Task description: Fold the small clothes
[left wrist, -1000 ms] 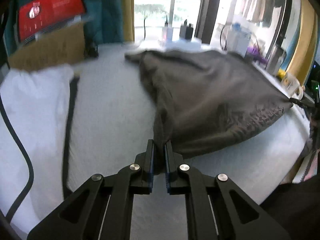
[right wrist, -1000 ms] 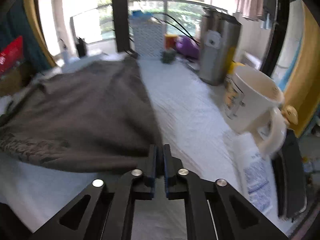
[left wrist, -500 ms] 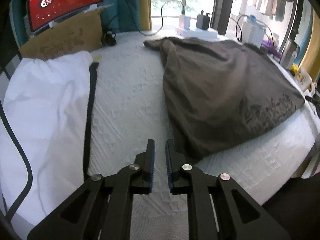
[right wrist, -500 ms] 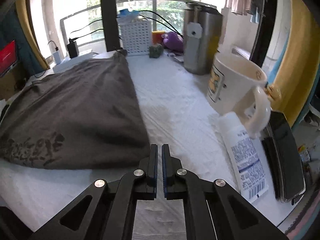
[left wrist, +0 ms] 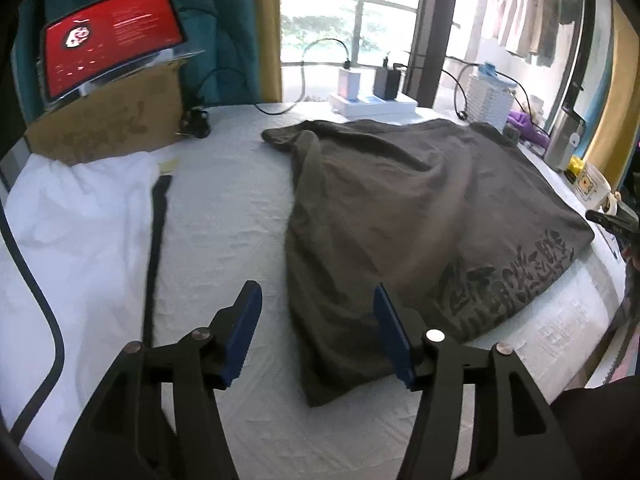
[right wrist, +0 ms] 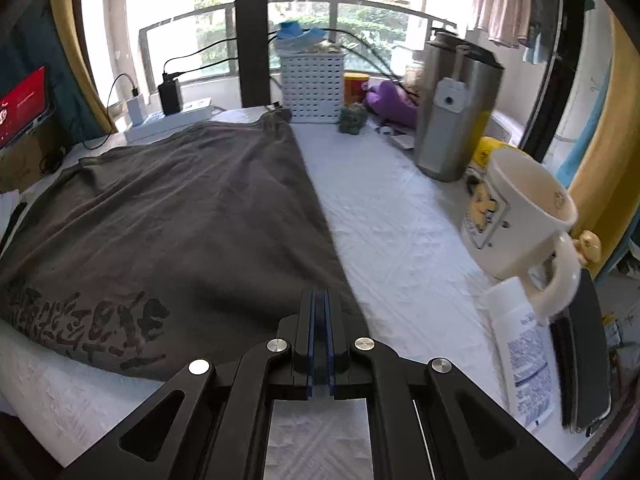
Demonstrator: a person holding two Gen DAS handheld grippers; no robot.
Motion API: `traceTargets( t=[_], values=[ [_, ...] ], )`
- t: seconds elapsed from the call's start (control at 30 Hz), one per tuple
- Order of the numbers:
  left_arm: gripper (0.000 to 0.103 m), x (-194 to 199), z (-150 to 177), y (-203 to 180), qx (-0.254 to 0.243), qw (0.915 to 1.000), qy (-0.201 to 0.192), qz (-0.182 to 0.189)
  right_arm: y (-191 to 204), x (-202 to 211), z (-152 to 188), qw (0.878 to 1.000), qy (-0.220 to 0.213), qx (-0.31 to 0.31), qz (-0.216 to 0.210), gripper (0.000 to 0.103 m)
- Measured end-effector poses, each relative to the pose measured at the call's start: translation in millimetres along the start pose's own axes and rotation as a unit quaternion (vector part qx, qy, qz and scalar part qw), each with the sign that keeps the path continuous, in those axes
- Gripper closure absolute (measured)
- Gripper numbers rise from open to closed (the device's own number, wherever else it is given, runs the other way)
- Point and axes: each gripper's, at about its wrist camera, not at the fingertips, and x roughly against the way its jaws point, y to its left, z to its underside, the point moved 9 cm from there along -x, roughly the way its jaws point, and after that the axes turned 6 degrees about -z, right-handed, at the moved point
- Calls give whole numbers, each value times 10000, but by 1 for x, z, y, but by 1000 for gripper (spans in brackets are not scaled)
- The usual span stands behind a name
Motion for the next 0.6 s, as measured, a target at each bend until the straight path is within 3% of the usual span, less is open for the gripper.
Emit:
traceTargets(
  t=[0.2,0.37,0.43,0.5,0.6],
  values=[
    [43,-17,1,-12,-67,9998,178,77,15,-8,-9,9999,5,148,-87,98],
    [43,-45,20,0,-83,9974,681,-222,13,-35,9,9984,418,351,130,98],
    [39,-48,26,6,14,9971,730,-199,14,-36,11,9980,206,576,176,98],
    [29,-46,27,8,-120,9969,666,-410,15,-37,11,9973,135,693,209,98],
    [28,-41,26,5,-510,9944,618,-686,13,-37,10,9973,147,684,239,98]
  ],
)
